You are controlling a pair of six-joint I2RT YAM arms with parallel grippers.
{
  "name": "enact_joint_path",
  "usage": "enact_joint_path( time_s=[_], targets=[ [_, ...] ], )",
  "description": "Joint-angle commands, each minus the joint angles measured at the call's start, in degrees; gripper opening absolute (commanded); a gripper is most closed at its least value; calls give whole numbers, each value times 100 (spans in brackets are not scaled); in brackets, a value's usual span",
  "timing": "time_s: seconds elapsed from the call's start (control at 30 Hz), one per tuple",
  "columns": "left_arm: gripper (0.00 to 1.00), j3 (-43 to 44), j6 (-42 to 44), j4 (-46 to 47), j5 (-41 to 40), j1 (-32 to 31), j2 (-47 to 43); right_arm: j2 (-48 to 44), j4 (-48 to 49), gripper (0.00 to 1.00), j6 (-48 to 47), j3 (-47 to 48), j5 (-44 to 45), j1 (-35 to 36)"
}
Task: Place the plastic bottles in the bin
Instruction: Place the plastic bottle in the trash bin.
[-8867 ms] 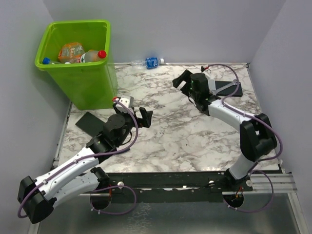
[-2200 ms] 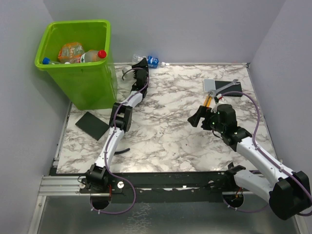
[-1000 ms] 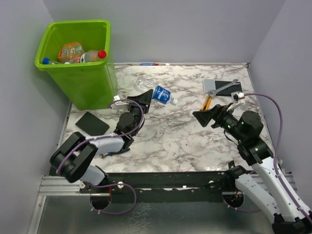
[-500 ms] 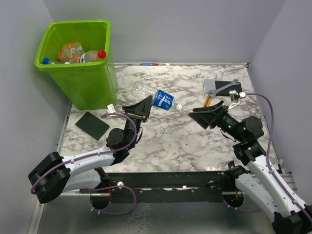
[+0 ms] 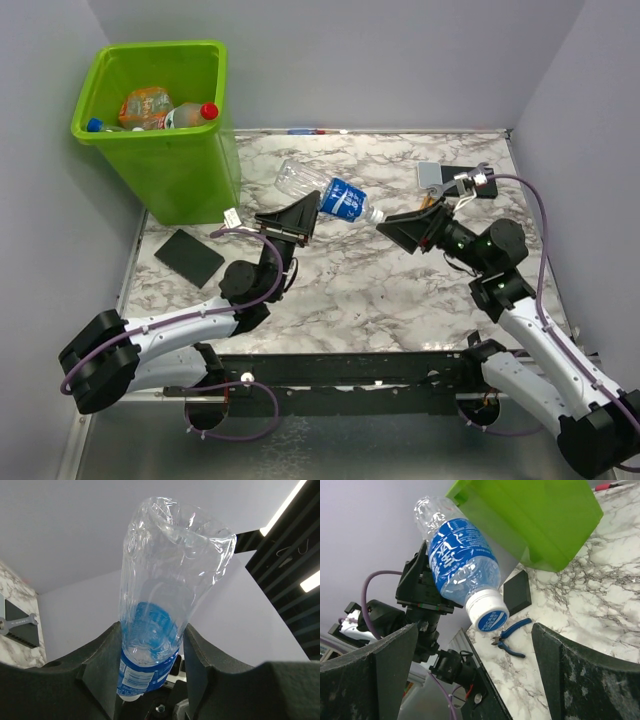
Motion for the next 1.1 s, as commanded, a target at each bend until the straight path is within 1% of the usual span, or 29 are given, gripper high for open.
enact_joint_path(
  time_s=[0.0, 0.1, 0.17, 0.27, 0.4, 0.43, 0.47, 0.5, 0.53, 0.57, 0.6, 0.63, 0.7, 0.73, 0.77, 0.83, 0.9, 0.97, 1.03, 1.07],
  targets=[
    [0, 221, 112, 90, 27, -99, 57, 329, 211, 100, -118, 354, -182, 74],
    [0, 287, 142, 88, 79, -171, 78, 576, 501, 96, 15, 421, -348, 131],
    [0, 315, 176, 90, 75, -223, 79, 722, 762, 90, 162, 430, -469, 182],
    [0, 325, 218, 90, 73, -255, 66, 863, 1019, 74, 356, 456, -629, 248],
    [0, 334, 236, 90, 140, -270, 61, 800, 1157, 42, 400, 405, -632, 273],
    [0, 335, 249, 88, 200, -274, 68, 748, 1177, 36, 379, 377, -618, 272],
    [8, 328, 254, 80, 253, -273, 74, 687, 1184, 30, 339, 361, -617, 274],
    [26, 301, 259, 69, 306, -277, 66, 615, 1142, 25, 282, 363, -610, 272],
    [51, 281, 320, 60, 364, -276, 51, 548, 1046, 17, 204, 377, -619, 274],
    [69, 266, 508, 35, 419, -273, 14, 455, 856, 9, 74, 416, -615, 267],
    [94, 258, 678, -54, 431, -269, -60, 340, 545, 2, -88, 488, -604, 269],
    [98, 249, 889, -239, 389, -266, -186, 229, 142, 1, -304, 589, -571, 273],
    [99, 234, 1592, -795, 211, -267, -598, -61, -982, 1, -811, 915, -338, 272],
    [99, 284, 2132, -1223, 92, -268, -877, -224, -1697, 1, -1103, 1115, -138, 269],
    [99, 396, 2709, -1722, -7, -271, -1176, -367, -2501, 0, -1402, 1373, 115, 273],
    [99, 760, 4286, -2687, 41, -266, -1624, -498, -4060, 0, -2029, 2097, 627, 273],
    [99, 1176, 5826, -3510, 379, -272, -1850, -379, -5480, 0, -2533, 2753, 963, 273],
    [99, 1557, 7176, -4189, 796, -290, -1910, -101, -6650, 0, -2872, 3331, 1202, 272],
    [99, 1982, 8454, -4837, 1105, -324, -1794, 83, -7513, 0, -3034, 3653, 1347, 274],
    [99, 2168, 9022, -5115, 1226, -372, -1708, 154, -7793, 0, -3084, 3776, 1482, 268]
  ],
)
